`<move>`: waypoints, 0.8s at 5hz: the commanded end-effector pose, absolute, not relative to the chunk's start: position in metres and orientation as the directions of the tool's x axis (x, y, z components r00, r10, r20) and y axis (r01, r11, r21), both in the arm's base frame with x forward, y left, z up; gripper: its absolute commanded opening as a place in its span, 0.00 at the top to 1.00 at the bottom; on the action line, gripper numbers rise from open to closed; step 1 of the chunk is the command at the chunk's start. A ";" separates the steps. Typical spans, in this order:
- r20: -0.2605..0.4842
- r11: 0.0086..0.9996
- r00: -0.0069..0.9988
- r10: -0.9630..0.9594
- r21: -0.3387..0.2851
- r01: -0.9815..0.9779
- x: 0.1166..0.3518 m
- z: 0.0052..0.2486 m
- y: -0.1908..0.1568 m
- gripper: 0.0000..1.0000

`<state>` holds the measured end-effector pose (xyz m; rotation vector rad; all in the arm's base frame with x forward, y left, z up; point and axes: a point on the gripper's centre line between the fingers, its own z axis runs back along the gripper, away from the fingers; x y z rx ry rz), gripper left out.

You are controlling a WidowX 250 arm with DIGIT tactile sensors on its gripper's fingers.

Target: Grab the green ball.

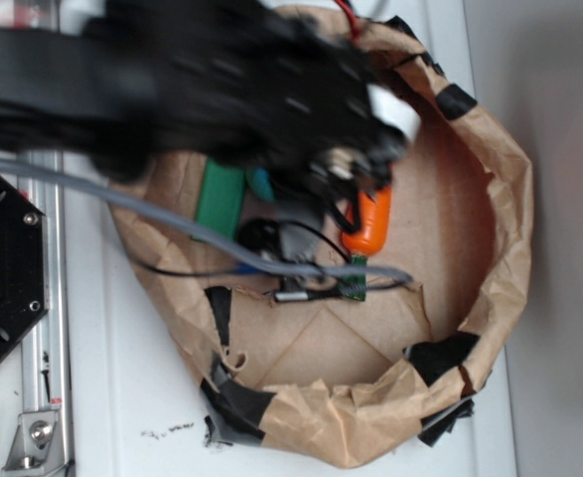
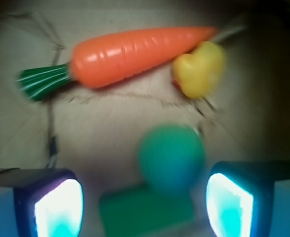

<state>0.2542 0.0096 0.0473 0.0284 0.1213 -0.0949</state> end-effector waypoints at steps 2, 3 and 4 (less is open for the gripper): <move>-0.266 0.984 0.952 -0.149 0.052 0.169 0.274 0.012 0.010 1.00; -0.247 0.983 0.954 -0.170 0.026 0.182 0.268 0.019 0.008 1.00; -0.183 0.982 0.967 -0.178 0.029 0.186 0.267 0.046 0.007 1.00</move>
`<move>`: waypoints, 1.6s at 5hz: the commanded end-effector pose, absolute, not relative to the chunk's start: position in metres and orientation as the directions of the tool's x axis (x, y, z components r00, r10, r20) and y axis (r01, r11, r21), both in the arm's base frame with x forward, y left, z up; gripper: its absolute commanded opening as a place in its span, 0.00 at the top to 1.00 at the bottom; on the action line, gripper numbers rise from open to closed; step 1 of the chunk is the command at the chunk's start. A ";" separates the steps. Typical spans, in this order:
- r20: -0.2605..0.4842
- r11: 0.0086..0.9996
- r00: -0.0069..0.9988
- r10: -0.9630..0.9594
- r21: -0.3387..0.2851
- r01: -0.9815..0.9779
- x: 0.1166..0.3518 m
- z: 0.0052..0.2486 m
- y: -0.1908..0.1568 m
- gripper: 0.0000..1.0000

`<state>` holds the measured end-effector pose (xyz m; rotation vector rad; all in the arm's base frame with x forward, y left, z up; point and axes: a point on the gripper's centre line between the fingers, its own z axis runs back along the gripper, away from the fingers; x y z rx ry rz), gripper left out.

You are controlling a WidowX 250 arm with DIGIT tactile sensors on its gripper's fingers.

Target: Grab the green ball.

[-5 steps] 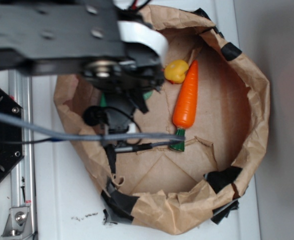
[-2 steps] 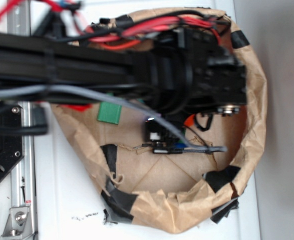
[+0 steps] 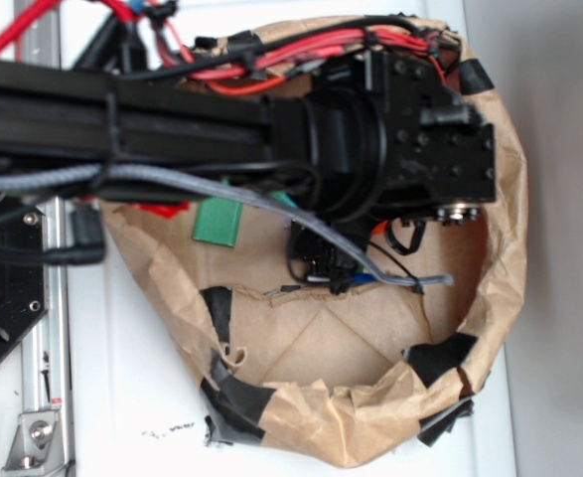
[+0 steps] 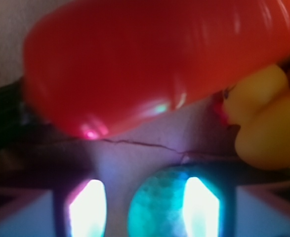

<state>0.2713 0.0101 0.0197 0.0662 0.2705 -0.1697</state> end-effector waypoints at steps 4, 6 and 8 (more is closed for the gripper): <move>0.089 0.978 0.978 -0.189 0.107 0.179 0.261 0.177 -0.010 0.95; 0.013 0.980 0.982 -0.187 0.069 0.186 0.236 0.134 0.008 0.00; -0.059 0.980 0.979 -0.195 0.014 0.197 0.235 0.081 -0.002 0.00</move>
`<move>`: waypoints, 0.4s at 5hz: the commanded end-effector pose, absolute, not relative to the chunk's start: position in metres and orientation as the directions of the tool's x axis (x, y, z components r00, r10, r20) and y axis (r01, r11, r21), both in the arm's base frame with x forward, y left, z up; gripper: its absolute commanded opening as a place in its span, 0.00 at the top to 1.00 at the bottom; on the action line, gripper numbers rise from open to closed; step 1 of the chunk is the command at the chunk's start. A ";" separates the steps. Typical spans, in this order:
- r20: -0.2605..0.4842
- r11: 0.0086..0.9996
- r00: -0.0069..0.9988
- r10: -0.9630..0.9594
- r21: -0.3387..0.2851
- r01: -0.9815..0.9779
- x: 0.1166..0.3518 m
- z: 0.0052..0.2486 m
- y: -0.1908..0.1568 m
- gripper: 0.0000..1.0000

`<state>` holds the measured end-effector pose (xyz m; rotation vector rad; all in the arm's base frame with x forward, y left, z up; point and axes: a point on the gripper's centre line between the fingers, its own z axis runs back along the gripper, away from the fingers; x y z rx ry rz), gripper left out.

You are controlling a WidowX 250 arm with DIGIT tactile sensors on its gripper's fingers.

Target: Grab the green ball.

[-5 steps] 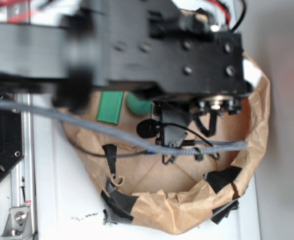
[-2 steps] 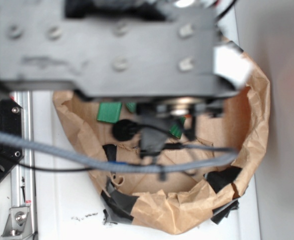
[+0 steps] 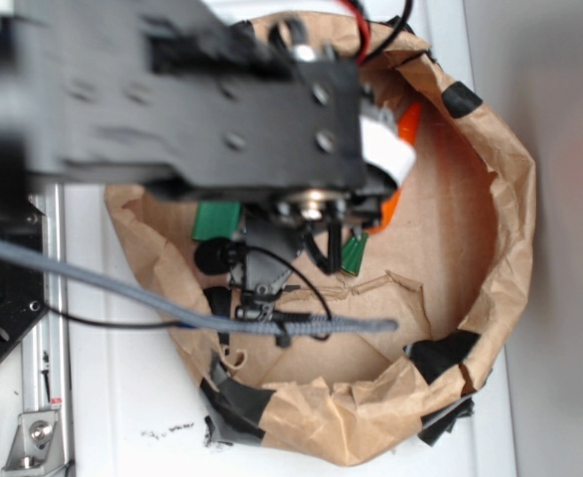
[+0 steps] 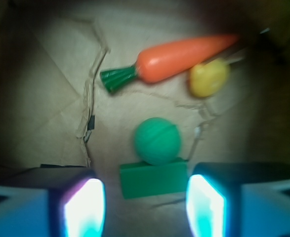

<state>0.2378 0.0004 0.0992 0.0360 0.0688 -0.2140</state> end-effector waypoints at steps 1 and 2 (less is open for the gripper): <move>-0.124 0.976 0.971 -0.205 0.048 0.212 0.241 0.052 0.000 0.00; -0.168 0.972 0.962 -0.214 0.060 0.226 0.243 0.045 0.006 0.00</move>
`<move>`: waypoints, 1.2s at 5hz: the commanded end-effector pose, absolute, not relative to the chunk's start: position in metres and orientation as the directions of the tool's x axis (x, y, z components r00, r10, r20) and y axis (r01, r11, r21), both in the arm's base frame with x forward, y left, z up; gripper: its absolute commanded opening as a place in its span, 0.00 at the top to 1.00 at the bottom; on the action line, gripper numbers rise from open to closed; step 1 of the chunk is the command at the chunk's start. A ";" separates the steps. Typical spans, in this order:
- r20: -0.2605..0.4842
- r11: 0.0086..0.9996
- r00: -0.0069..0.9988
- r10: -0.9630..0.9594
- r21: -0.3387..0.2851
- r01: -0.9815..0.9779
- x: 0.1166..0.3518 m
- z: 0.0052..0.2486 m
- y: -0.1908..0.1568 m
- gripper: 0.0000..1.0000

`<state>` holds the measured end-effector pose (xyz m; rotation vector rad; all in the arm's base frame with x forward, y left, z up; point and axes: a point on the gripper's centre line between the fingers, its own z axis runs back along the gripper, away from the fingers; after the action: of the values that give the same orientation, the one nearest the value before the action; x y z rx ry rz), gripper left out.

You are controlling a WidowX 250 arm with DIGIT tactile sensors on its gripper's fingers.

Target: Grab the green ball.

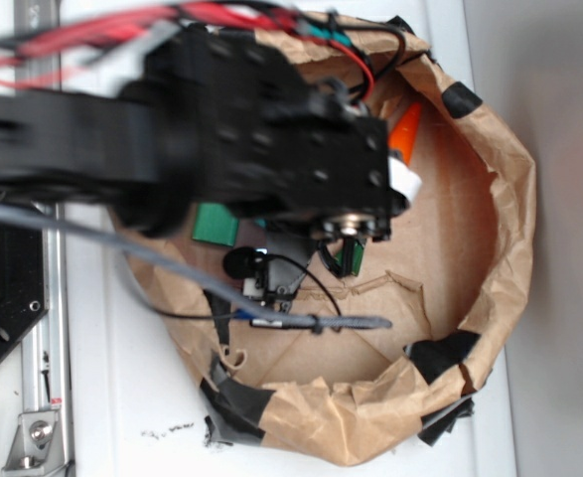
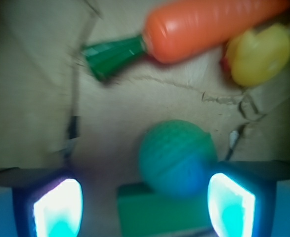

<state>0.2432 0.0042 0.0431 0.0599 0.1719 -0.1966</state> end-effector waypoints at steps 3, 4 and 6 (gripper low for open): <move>-0.265 0.976 0.949 -0.169 0.091 0.199 0.244 0.022 0.038 0.00; -0.267 0.975 0.950 -0.163 0.101 0.196 0.246 0.019 0.037 1.00; -0.260 0.979 0.954 -0.147 0.102 0.179 0.245 0.022 0.036 1.00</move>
<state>0.2502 0.0344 0.0168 0.1218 0.2954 -0.1828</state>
